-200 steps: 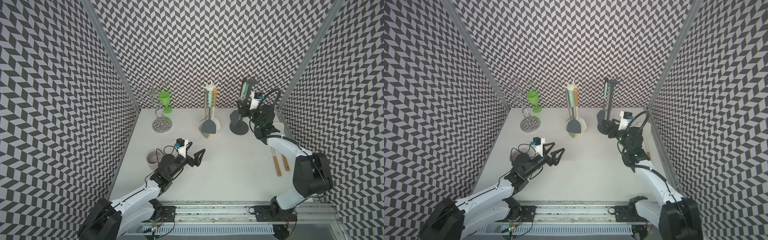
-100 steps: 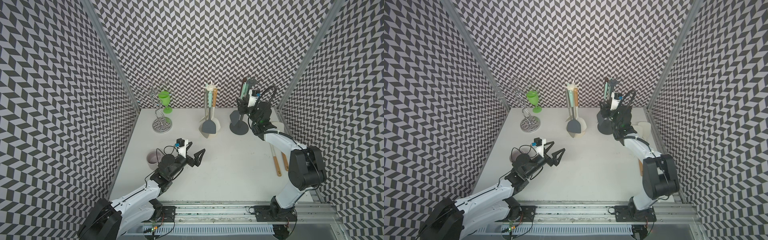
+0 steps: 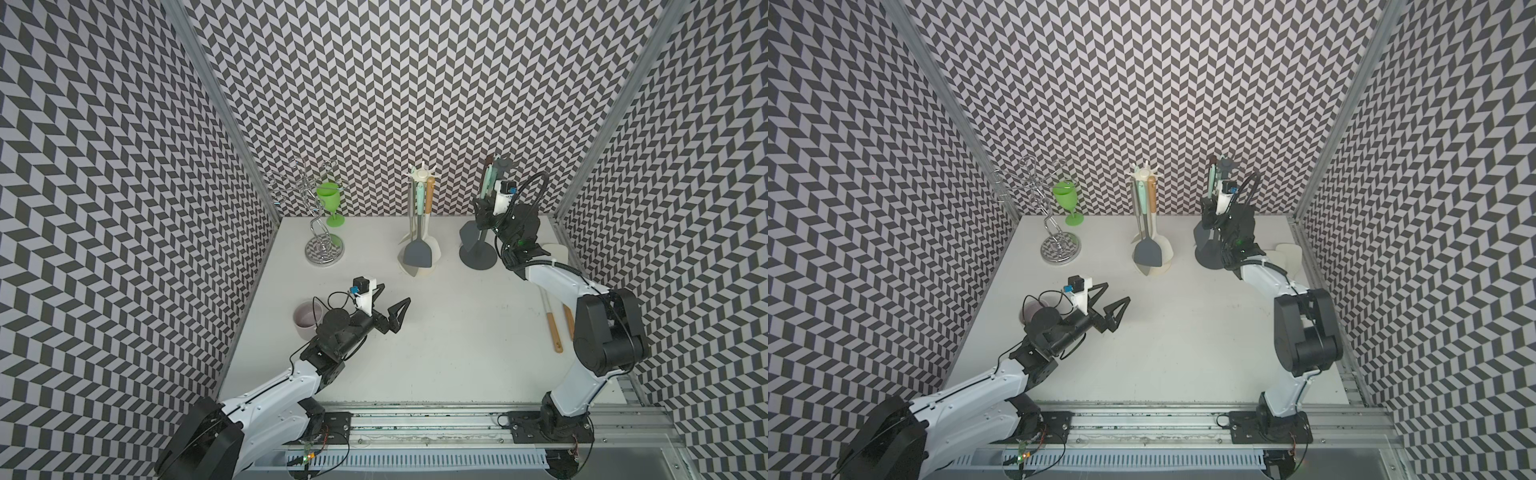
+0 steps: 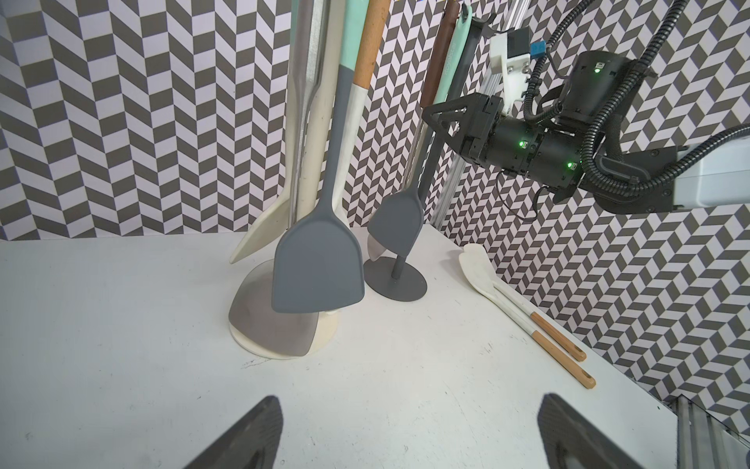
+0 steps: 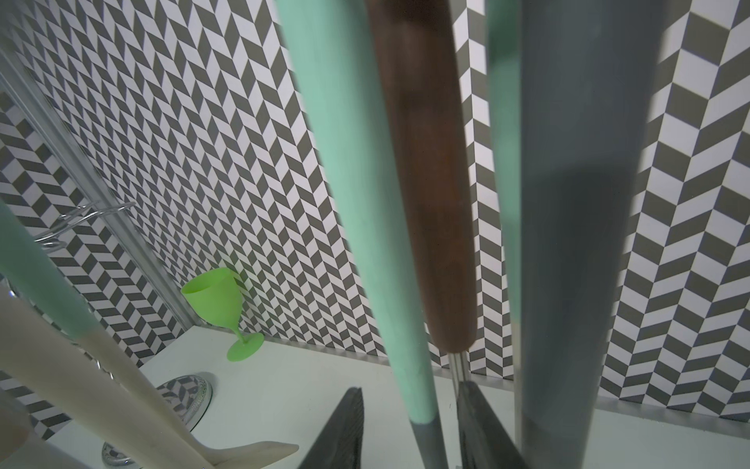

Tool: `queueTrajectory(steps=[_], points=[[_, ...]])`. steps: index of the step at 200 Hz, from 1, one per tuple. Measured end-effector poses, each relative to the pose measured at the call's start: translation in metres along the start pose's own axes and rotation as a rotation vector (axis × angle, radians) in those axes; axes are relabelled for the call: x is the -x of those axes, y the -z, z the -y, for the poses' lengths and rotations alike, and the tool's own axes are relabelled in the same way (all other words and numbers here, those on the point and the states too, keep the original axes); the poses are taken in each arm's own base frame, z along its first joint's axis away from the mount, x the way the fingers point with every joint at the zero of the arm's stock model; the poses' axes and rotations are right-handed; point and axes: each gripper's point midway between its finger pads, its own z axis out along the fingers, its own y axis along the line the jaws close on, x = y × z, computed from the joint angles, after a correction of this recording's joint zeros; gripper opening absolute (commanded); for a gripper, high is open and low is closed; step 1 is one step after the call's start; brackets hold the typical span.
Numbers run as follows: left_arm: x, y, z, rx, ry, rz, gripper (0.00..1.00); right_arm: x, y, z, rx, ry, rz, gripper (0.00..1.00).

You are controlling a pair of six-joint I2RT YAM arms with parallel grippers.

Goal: Take the spatula off the kitchen utensil rack
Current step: Take off the spatula from the rack.

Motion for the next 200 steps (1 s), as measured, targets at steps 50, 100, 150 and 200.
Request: queueTrajectory(steps=[50, 100, 150, 200], points=[[0.000, 0.000, 0.001, -0.004, -0.001, 0.000, 1.00, -0.008, -0.010, 0.001, 0.009, 0.033, -0.013, 0.12], [0.002, 0.001, 0.002, -0.006, -0.003, 0.006, 1.00, -0.008, -0.011, -0.003, 0.030, 0.063, -0.015, 0.00], [0.005, 0.003, 0.003, -0.008, -0.004, 0.014, 1.00, -0.008, -0.006, -0.008, 0.046, 0.081, -0.031, 0.00], [0.012, 0.005, 0.005, -0.011, -0.010, 0.035, 1.00, -0.005, 0.006, -0.022, 0.112, 0.084, -0.061, 0.00]])
